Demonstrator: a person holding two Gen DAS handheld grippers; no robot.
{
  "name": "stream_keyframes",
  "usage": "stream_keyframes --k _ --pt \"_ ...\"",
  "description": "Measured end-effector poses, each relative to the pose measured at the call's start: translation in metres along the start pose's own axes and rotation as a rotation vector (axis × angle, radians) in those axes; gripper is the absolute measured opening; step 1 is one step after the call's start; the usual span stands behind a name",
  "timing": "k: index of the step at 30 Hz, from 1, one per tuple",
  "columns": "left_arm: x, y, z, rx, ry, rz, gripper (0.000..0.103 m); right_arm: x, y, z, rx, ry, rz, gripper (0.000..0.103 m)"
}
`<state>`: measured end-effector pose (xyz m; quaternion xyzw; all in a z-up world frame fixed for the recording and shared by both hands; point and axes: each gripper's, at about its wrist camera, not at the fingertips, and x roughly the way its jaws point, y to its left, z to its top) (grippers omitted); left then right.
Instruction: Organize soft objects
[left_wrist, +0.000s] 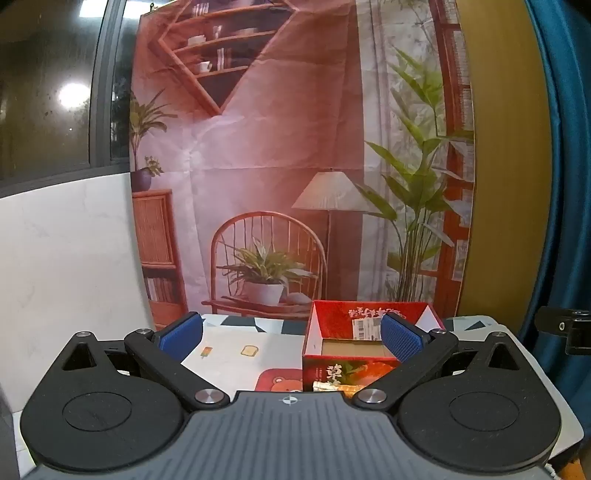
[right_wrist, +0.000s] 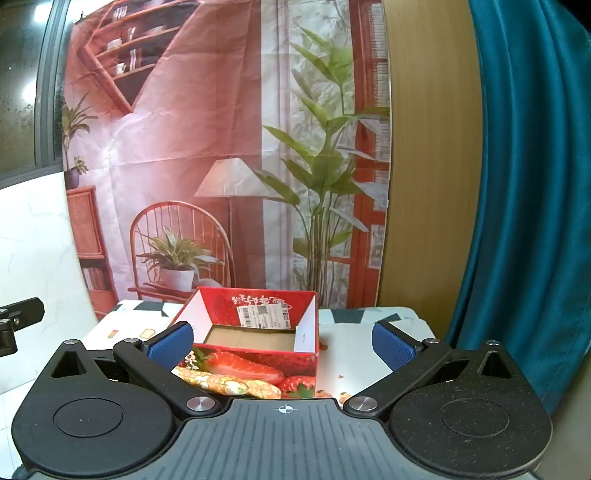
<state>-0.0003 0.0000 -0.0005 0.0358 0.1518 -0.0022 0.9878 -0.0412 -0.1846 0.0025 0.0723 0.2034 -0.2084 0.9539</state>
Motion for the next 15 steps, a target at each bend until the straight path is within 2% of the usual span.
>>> stream_keyframes --k 10,15 --pt "-0.0001 0.0053 0.0094 -0.018 0.028 -0.024 0.103 0.0012 -0.0016 -0.0009 -0.007 -0.006 -0.007 0.103" --pt "0.0017 0.0007 0.0022 -0.018 0.038 -0.021 0.103 0.0008 -0.0011 -0.0006 -0.009 -0.005 -0.007 0.103"
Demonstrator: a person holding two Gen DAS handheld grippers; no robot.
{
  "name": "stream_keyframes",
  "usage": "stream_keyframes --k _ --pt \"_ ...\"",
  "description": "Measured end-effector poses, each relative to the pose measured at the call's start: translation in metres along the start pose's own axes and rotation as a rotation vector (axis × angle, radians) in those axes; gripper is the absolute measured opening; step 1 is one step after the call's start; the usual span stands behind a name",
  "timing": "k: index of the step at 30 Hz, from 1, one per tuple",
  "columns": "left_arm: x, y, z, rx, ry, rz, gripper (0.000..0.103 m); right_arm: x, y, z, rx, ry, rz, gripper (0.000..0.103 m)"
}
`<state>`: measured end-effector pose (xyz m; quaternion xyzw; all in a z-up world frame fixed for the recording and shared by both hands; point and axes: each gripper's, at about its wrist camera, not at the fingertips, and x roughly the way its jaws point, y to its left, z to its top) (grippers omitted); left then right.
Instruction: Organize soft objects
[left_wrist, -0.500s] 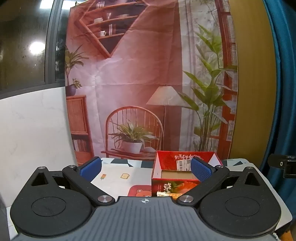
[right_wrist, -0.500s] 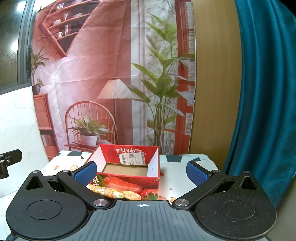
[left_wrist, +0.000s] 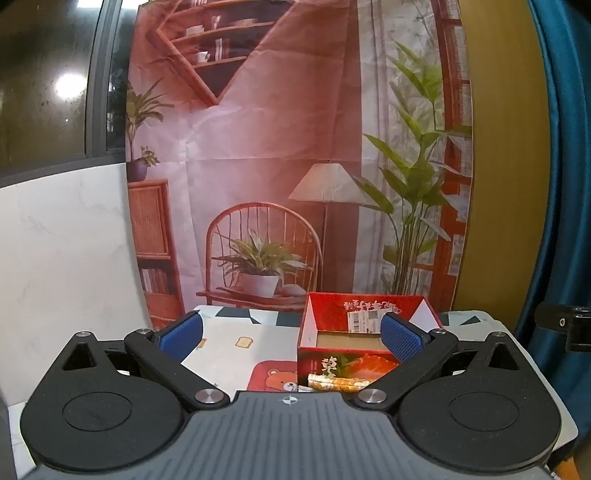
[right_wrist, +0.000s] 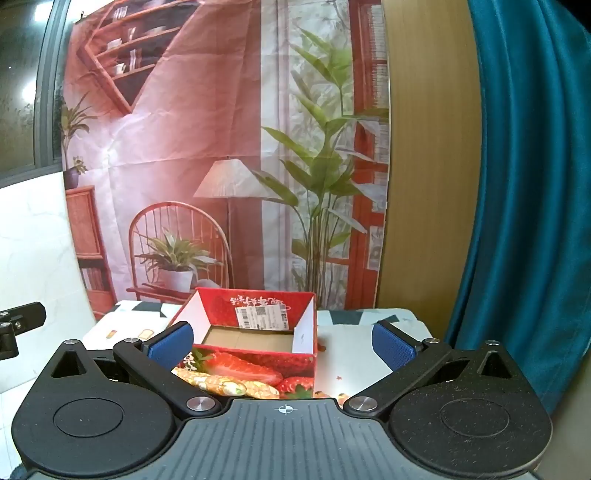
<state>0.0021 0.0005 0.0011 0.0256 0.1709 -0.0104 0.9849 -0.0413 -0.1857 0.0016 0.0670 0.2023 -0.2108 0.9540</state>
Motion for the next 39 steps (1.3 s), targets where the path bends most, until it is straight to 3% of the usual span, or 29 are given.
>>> stream_keyframes --k 39 --pt "0.0032 0.0007 -0.0018 -0.003 0.015 -0.013 0.103 0.0017 -0.0007 -0.0006 0.001 0.003 -0.001 0.103"
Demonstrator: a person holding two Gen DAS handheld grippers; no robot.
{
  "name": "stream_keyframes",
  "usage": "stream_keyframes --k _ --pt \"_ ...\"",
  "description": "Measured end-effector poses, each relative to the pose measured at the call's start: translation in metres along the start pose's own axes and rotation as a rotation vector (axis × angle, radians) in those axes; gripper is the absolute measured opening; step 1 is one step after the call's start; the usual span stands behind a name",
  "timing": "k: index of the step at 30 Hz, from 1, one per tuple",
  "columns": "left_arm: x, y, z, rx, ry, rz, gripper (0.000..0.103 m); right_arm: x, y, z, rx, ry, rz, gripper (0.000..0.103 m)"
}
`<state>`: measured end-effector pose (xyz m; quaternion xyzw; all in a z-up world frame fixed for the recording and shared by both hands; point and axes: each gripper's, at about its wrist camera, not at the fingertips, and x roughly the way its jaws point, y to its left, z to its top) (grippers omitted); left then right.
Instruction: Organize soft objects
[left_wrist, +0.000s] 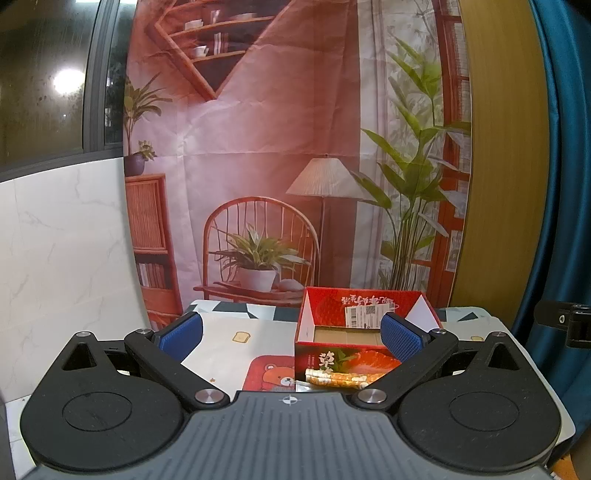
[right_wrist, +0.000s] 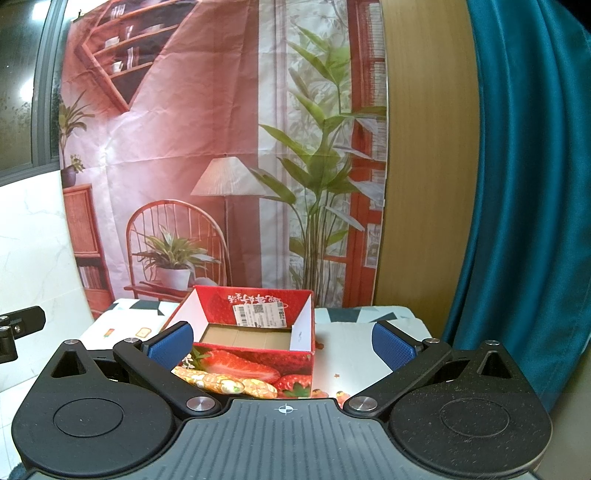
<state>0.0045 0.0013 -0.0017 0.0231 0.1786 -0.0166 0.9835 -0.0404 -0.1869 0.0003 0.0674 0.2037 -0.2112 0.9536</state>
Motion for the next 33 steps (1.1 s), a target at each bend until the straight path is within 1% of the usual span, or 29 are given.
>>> stream_keyframes --k 33 --pt "0.0005 -0.0017 -0.0030 -0.002 0.006 -0.008 0.103 0.0013 -0.0001 0.0012 0.002 0.003 -0.003 0.103"
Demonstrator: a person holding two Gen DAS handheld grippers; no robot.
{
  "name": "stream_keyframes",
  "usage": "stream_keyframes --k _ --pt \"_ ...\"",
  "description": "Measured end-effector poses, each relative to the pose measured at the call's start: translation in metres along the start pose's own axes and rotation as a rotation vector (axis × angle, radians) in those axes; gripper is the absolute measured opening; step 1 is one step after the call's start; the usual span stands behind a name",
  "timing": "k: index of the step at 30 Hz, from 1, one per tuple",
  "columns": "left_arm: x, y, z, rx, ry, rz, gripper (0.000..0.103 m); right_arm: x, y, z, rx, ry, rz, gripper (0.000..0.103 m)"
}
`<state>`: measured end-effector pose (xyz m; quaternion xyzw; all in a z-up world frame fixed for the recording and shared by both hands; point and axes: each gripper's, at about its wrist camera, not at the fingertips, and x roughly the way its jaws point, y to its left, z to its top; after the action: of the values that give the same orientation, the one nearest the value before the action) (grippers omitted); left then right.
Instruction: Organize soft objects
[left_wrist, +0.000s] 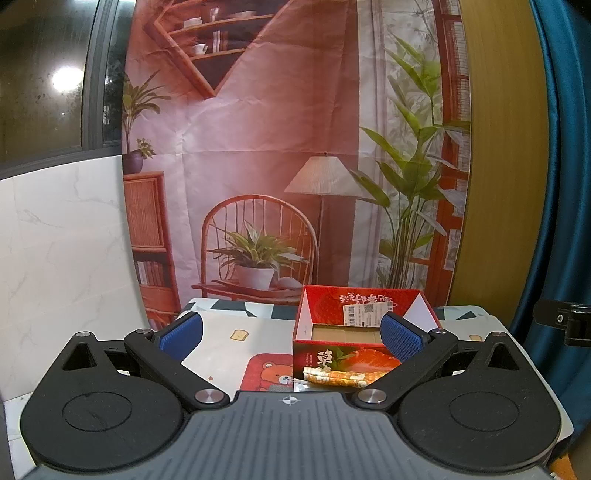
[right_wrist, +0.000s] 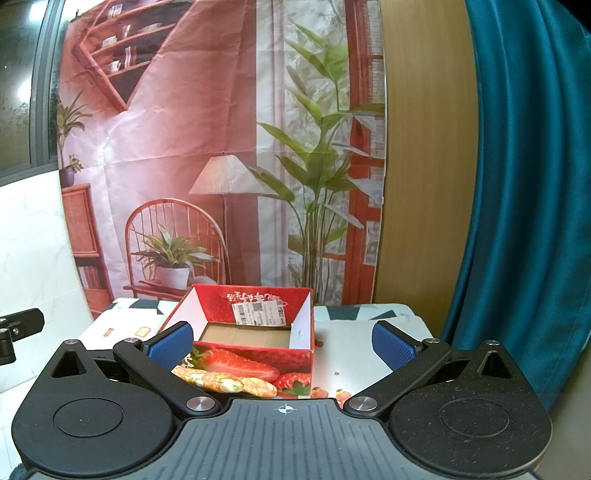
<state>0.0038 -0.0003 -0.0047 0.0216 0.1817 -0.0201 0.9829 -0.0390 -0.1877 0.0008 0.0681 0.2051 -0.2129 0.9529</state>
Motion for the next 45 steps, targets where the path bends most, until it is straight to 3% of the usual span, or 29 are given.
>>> stream_keyframes --k 20,25,29,33,45 --pt "0.008 0.002 0.001 -0.016 0.033 0.000 0.103 0.009 -0.002 -0.011 0.006 0.017 0.009 0.103" --pt "0.019 0.004 -0.005 -0.018 -0.029 0.049 0.103 0.018 -0.010 -0.019 0.066 -0.039 0.039 0.103" --pt "0.042 0.006 -0.013 -0.012 -0.035 0.083 0.103 0.041 -0.019 -0.033 0.111 -0.059 0.092 0.103" --pt "0.070 0.016 -0.025 -0.061 -0.003 0.057 0.103 0.069 -0.022 -0.049 0.122 -0.097 0.062 0.103" --pt "0.136 0.021 -0.080 -0.012 0.056 0.056 0.103 0.163 -0.004 -0.092 0.031 0.016 0.144 0.103"
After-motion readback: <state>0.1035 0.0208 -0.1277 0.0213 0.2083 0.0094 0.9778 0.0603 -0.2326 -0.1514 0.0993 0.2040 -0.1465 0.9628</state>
